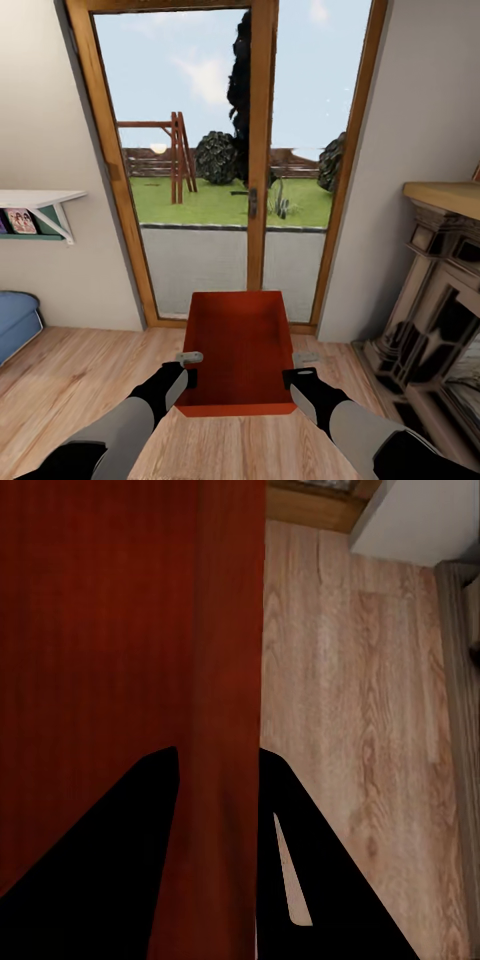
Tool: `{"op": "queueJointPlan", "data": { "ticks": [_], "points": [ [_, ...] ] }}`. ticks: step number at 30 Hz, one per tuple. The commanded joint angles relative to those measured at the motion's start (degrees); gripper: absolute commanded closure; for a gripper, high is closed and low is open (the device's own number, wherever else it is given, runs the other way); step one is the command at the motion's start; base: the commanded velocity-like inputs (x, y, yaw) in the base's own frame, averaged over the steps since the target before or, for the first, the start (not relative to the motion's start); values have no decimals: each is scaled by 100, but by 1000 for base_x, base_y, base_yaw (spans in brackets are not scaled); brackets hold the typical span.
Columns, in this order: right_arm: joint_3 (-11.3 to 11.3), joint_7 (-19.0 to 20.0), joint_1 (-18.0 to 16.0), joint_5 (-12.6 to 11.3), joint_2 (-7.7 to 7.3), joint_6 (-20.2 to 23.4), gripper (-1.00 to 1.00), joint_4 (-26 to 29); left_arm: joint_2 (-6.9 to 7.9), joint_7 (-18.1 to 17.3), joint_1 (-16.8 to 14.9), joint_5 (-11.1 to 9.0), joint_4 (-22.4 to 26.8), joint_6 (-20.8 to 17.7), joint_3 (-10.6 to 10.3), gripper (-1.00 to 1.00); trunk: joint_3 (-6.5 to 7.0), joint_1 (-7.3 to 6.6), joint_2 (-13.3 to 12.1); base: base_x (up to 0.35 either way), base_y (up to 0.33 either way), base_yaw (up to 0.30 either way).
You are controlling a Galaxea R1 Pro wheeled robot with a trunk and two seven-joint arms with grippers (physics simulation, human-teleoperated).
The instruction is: Move the two storage containers from the living room to the garage. In the garage, place one container on the floor and stack the other container on top of it (either order is fine).
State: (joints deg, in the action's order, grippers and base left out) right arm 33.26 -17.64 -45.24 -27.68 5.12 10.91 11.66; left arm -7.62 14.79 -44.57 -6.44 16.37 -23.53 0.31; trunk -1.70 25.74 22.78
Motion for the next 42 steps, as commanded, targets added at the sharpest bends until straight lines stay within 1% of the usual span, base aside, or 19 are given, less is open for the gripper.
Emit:
{"op": "queueJointPlan", "data": {
  "ticks": [1, 14, 36, 42],
  "points": [
    [-21, -45, -8, 114, -6, -22, 100, 30, 24, 173, 1, 45, -11, -55, -58, 100, -10, 4, 13, 0, 0, 300],
    [-21, -46, -5, 114, -3, -25, 100, 30, 20, 173, 1, 42, -11, -55, -58, 100, 38, 4, 13, 0, 0, 295],
    [-21, -45, -9, 114, 6, -27, 100, 30, 15, 174, 2, 40, -11, -55, -58, 100, 174, 4, 13, 0, 0, 253],
    [-21, -44, -10, 114, 0, -20, 100, 30, 16, 174, 1, 45, -11, -55, -60, 100, 189, 4, 13, 0, 0, 92]
  ]
}}
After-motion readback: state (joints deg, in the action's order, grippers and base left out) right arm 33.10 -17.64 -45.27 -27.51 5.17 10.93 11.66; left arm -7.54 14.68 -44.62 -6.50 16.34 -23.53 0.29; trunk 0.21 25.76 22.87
